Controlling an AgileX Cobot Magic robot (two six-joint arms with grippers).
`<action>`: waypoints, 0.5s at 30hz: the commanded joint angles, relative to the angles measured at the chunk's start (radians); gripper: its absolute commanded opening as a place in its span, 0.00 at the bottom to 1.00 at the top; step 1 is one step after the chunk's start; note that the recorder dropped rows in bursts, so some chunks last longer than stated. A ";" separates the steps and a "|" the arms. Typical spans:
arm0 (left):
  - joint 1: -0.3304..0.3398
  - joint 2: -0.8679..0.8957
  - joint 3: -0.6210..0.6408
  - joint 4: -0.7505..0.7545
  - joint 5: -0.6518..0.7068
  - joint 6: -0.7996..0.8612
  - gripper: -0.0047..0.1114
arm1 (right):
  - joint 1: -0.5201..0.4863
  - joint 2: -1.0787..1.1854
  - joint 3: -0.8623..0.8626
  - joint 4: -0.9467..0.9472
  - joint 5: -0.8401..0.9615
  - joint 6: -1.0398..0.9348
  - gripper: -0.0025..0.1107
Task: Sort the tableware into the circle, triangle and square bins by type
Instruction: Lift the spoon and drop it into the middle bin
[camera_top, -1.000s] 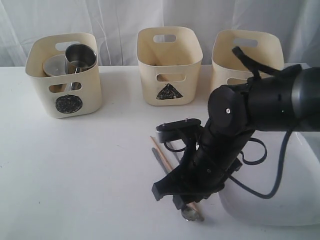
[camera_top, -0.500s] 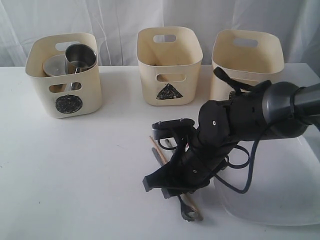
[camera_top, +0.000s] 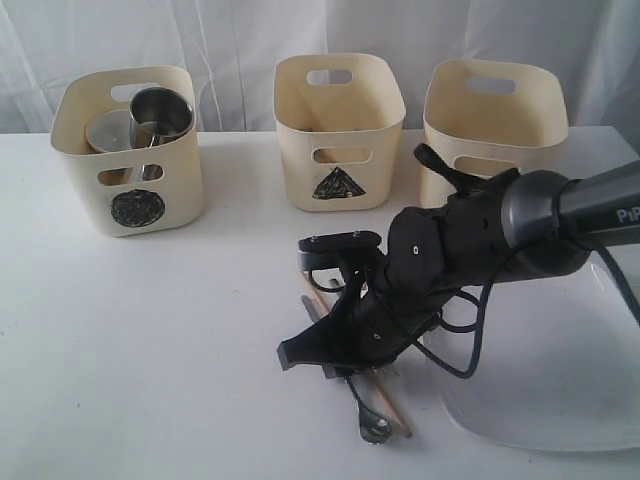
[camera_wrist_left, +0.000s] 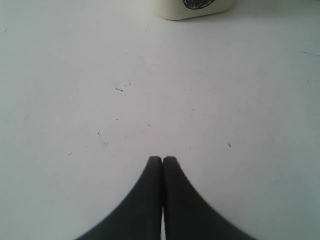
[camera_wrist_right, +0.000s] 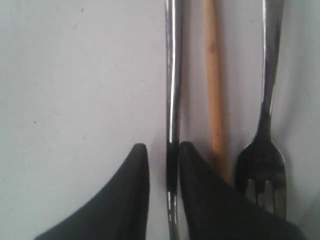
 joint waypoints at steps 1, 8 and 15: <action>0.003 -0.004 0.006 -0.011 0.011 -0.006 0.04 | 0.002 0.081 0.019 -0.014 0.030 -0.016 0.12; 0.003 -0.004 0.006 -0.011 0.011 -0.006 0.04 | 0.002 0.106 0.017 -0.014 0.020 -0.016 0.02; 0.003 -0.004 0.006 -0.011 0.011 -0.006 0.04 | 0.002 -0.100 -0.085 -0.018 0.128 -0.124 0.02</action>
